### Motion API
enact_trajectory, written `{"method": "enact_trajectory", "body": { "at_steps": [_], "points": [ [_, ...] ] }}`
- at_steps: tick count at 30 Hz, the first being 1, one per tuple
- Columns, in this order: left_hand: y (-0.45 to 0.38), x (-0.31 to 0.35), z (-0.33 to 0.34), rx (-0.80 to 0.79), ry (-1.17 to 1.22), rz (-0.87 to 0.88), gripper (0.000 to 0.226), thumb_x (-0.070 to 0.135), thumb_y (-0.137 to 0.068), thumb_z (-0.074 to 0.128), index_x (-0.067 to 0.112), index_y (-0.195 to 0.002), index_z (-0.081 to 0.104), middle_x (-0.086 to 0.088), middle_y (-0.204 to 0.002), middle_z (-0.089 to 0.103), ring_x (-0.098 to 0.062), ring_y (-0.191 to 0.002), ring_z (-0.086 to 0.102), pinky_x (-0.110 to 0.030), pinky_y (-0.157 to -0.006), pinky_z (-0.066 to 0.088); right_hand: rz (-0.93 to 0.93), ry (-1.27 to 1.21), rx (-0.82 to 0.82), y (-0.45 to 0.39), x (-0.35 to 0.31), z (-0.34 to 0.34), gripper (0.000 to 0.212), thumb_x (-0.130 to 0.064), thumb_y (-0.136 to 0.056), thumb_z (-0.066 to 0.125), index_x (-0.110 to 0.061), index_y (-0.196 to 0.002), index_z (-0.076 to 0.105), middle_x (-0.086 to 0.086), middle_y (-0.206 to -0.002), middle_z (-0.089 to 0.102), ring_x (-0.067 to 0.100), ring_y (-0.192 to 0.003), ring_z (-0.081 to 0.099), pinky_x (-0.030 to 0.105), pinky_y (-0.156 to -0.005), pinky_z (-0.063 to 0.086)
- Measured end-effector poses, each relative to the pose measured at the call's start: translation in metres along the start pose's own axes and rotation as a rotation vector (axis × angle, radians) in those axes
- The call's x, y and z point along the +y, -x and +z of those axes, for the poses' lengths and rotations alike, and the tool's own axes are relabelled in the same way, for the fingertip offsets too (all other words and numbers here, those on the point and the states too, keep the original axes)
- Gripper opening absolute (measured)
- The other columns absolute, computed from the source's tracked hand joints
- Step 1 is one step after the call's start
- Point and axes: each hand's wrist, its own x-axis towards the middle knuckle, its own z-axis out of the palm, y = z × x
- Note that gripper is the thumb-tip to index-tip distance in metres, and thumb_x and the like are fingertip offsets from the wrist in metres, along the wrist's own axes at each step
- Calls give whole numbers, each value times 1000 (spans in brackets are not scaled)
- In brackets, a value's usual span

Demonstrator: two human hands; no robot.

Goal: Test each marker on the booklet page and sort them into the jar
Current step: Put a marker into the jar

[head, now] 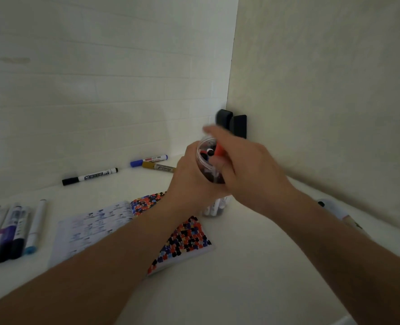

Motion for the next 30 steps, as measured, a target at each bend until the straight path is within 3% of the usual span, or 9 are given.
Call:
{"method": "enact_trajectory", "body": {
  "at_steps": [2,5,8,13,17,20,24,27,30],
  "points": [
    [1,-3,-2,7,84,-31,97,23,-63,98,39,-134,34,16,-118,63,9,-102,66,-6,-78,50,93,-69,-9,-6,4,-1,46,-28,-103,59,-37,-141,35,3,-121,70,18,-97,67,34,-83,58],
    [4,-5,0,-51,227,-168,95,17,-69,95,34,-134,28,14,-106,63,16,-82,66,-6,-62,50,96,-51,42,-10,13,3,23,-29,-105,54,-26,-125,43,4,-107,70,16,-86,65,31,-72,57],
    [2,-9,5,-66,274,-187,99,20,-72,94,29,-145,27,12,-112,65,11,-89,68,-14,-68,57,106,29,70,-14,26,16,18,-34,-106,49,-22,-120,52,4,-101,69,20,-89,63,42,-77,58],
    [-2,-16,7,-110,246,-150,108,37,-72,93,41,-150,20,12,-128,63,-5,-112,68,-36,-94,60,17,156,109,-13,40,24,32,-54,-94,52,-23,-99,57,-7,-88,58,13,-88,49,25,-76,38],
    [-3,-20,0,-190,171,-114,107,38,-70,94,40,-149,21,19,-120,65,10,-104,66,-22,-86,59,64,74,113,-16,41,18,31,-52,-92,62,-21,-93,60,-7,-84,64,13,-81,58,25,-72,48],
    [-2,-21,-2,-208,132,-89,105,32,-70,95,40,-146,23,21,-116,65,12,-101,66,-14,-78,57,131,-22,79,-23,40,14,25,-44,-97,64,-21,-87,59,-7,-80,68,8,-73,64,16,-62,49],
    [-3,-24,1,-182,108,-77,105,36,-66,96,38,-146,29,23,-113,67,10,-101,67,-21,-87,58,249,-166,19,-32,44,5,30,-42,-100,62,-20,-79,58,-1,-71,66,7,-59,58,16,-52,43],
    [-5,-24,0,-196,114,-101,100,37,-68,95,40,-143,30,23,-111,66,14,-99,65,-21,-87,58,141,-16,-132,-38,50,2,41,-53,-100,55,-24,-70,57,-3,-65,59,6,-56,51,14,-54,40],
    [-6,-25,3,-194,147,-86,94,36,-72,93,38,-142,31,27,-110,66,17,-101,62,-16,-86,56,-39,237,-121,-35,62,13,54,-70,-97,38,-31,-60,43,-10,-63,45,11,-63,44,31,-64,40]
  ]
}}
